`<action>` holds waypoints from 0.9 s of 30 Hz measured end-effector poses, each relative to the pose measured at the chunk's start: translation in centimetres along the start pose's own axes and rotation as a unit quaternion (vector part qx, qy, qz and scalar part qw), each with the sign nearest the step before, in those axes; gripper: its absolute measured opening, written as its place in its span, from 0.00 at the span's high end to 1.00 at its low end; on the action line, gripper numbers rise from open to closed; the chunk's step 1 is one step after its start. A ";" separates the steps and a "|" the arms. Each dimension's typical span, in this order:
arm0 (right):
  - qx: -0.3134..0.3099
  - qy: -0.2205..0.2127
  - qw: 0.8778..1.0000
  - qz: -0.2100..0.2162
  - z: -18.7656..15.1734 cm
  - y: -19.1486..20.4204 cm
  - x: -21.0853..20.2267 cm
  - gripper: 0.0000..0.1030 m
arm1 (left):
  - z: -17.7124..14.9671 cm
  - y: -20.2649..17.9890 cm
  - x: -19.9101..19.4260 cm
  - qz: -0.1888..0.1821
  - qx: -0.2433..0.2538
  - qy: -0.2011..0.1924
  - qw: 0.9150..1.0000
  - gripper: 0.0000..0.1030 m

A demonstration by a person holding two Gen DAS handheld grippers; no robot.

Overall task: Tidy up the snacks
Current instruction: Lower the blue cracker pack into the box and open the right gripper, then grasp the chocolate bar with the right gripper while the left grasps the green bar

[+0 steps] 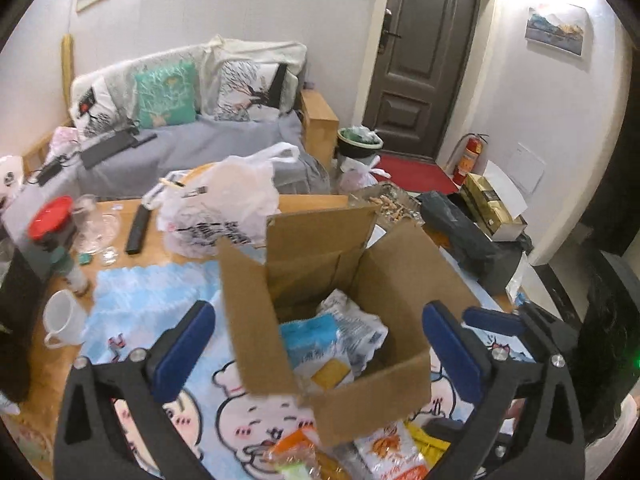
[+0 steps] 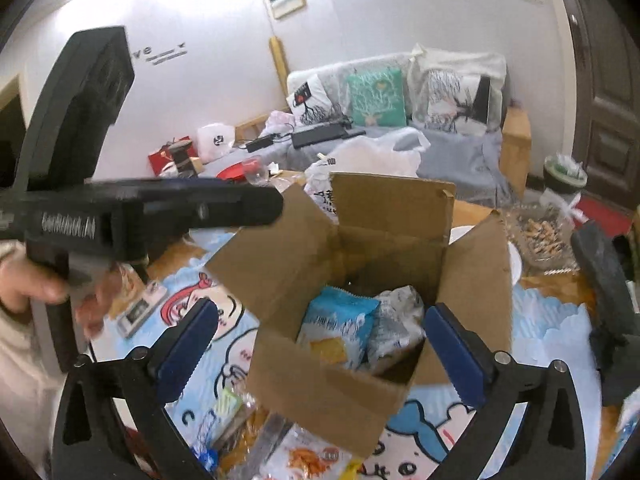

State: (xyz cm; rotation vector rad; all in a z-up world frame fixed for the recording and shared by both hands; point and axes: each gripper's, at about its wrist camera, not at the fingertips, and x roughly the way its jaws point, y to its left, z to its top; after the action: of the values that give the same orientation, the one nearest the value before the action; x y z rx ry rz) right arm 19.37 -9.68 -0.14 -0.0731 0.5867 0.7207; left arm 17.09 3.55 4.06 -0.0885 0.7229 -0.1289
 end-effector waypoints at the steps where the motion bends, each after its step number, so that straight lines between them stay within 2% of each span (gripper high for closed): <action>1: -0.011 -0.007 1.000 0.000 -0.7 0.6 -0.8 0.00 | -0.6 -0.1 -0.8 0.003 0.002 -0.009 1.000 0.01; 4: -0.034 -0.016 0.999 0.002 -3.0 2.2 -2.5 0.00 | -3.4 -0.3 -3.4 0.014 0.019 -0.026 0.999 0.01; 8: -0.021 0.031 0.999 -0.015 -7.0 3.4 -3.1 0.00 | -7.7 -0.1 -5.0 0.006 0.004 -0.019 1.000 0.01; 16: 0.019 0.055 0.998 -0.008 -14.0 4.3 -2.3 0.01 | -16.6 1.2 -4.6 -0.007 -0.040 0.000 0.999 0.01; 20: 0.016 0.057 0.998 -0.003 -16.2 6.6 -1.8 0.14 | -20.0 2.2 -4.3 0.006 -0.055 0.009 0.998 0.01; 24: 0.042 0.052 0.998 0.001 -18.1 8.9 -1.8 0.28 | -22.4 2.7 -4.3 0.007 -0.056 0.014 0.998 0.01; 27: 0.051 0.053 0.997 -0.003 -19.1 10.2 -1.6 0.41 | -23.8 2.9 -4.3 0.002 -0.050 0.014 0.999 0.09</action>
State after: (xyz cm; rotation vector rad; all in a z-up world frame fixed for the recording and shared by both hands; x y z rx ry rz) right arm 2.65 -7.90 -13.92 -0.0185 0.7229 0.6823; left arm -1.65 6.18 -11.25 -0.1804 0.7581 -0.0907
